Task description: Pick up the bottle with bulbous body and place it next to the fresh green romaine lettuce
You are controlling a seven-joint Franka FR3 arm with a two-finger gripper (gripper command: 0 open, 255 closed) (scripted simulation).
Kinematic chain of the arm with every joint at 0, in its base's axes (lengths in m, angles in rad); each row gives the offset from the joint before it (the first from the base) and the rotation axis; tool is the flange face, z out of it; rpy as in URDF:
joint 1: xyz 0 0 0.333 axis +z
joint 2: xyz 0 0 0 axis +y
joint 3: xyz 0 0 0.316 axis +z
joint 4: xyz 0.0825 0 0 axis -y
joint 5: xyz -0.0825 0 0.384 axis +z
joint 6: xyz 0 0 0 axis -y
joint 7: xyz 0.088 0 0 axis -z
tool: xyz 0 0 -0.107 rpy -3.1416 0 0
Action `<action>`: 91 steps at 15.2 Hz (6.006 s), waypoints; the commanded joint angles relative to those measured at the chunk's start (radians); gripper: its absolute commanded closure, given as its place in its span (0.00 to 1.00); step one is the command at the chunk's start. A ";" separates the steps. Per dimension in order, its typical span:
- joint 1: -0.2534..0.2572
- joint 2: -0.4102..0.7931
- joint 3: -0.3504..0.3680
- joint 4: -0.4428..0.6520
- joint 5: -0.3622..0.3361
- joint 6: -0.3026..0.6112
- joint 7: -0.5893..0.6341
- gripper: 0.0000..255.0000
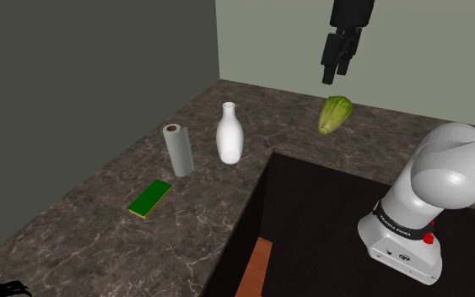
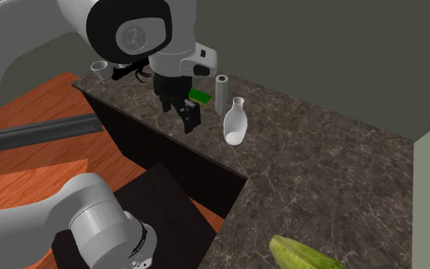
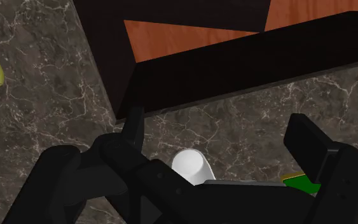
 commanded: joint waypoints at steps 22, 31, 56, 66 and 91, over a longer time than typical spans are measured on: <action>-0.018 0.654 0.146 0.190 -0.058 0.580 0.175 0.00; -0.014 0.830 0.158 0.273 -0.113 0.691 0.228 0.00; -0.014 0.832 0.158 0.281 -0.114 0.684 0.228 1.00; -0.015 0.800 0.158 0.379 -0.105 0.555 0.221 1.00; -0.013 0.816 0.160 0.736 -0.107 0.213 0.219 1.00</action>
